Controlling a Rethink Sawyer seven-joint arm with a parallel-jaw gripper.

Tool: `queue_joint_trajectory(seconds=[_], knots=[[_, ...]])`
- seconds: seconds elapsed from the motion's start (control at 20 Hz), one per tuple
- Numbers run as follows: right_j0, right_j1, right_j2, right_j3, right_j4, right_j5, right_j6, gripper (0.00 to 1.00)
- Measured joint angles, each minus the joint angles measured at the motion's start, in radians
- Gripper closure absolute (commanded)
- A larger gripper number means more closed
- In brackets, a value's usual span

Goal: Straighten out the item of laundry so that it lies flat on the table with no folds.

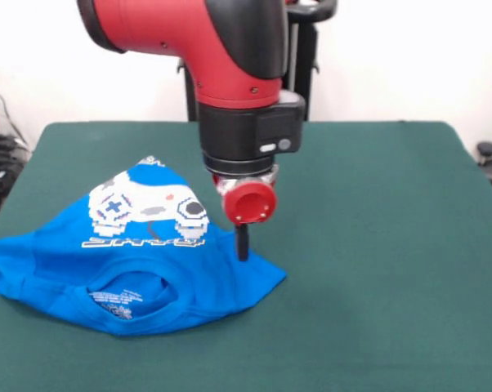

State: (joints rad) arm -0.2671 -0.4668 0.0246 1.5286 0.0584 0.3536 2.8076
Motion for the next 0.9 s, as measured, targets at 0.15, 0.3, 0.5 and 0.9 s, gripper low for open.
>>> queue_joint_trajectory(seconds=[0.15, 0.3, 0.5, 0.9], knots=[[0.014, 0.001, 0.0, 0.0, 0.009, 0.0, 0.0, 1.0], [0.03, 0.008, -0.006, -0.001, 0.01, 0.0, 0.0, 1.0], [0.081, 0.054, -0.054, -0.021, 0.009, 0.0, 0.0, 1.0], [0.203, 0.161, -0.17, -0.087, 0.019, -0.001, 0.0, 1.0]])
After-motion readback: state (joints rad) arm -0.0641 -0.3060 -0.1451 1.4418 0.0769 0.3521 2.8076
